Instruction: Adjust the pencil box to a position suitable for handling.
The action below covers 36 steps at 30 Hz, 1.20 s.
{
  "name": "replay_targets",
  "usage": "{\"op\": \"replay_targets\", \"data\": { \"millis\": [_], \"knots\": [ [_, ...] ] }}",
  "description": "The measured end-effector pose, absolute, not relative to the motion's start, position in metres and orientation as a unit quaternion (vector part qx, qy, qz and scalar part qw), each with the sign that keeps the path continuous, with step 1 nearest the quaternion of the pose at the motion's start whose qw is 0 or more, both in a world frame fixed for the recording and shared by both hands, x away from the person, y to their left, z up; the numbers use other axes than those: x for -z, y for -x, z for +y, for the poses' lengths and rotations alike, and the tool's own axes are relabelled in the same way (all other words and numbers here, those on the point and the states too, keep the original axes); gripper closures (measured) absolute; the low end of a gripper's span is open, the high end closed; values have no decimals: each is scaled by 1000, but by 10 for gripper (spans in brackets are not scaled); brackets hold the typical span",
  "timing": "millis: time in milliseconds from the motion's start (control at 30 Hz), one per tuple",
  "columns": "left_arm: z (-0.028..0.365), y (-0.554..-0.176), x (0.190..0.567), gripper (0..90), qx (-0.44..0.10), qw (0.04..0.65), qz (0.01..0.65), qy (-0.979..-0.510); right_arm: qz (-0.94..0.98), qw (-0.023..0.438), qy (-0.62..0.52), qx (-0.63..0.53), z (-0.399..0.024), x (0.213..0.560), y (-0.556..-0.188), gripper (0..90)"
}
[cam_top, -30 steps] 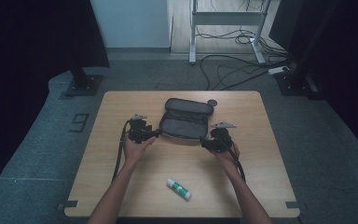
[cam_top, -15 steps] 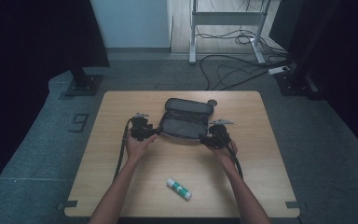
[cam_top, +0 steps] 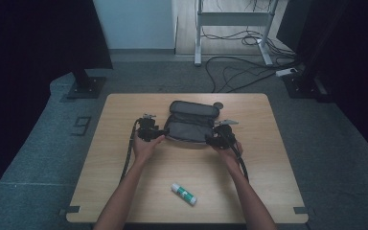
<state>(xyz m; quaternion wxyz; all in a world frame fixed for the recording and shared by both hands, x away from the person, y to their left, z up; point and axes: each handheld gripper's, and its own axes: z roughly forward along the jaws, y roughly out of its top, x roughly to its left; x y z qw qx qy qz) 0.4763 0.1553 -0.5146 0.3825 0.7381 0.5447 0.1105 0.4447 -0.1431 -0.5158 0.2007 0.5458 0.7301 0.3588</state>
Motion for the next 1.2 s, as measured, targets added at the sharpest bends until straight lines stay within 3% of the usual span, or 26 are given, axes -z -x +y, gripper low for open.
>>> {"op": "replay_targets", "data": {
  "millis": [233, 467, 833, 1000, 1200],
  "knots": [
    [153, -482, 524, 433, -112, 377, 547, -739, 725, 185, -559, -358, -147, 526, -451, 442],
    [148, -484, 528, 538, -103, 373, 546, -743, 729, 178, -555, -360, -143, 529, -453, 601],
    [146, -485, 532, 628, -108, 364, 547, -746, 733, 189, -554, -346, -142, 531, -453, 776],
    [145, -484, 531, 702, -120, 360, 547, -746, 733, 198, -553, -343, -140, 530, -452, 844],
    [145, -484, 528, 857, -120, 366, 540, -748, 730, 206, -550, -349, -141, 528, -451, 860]
  ]
}}
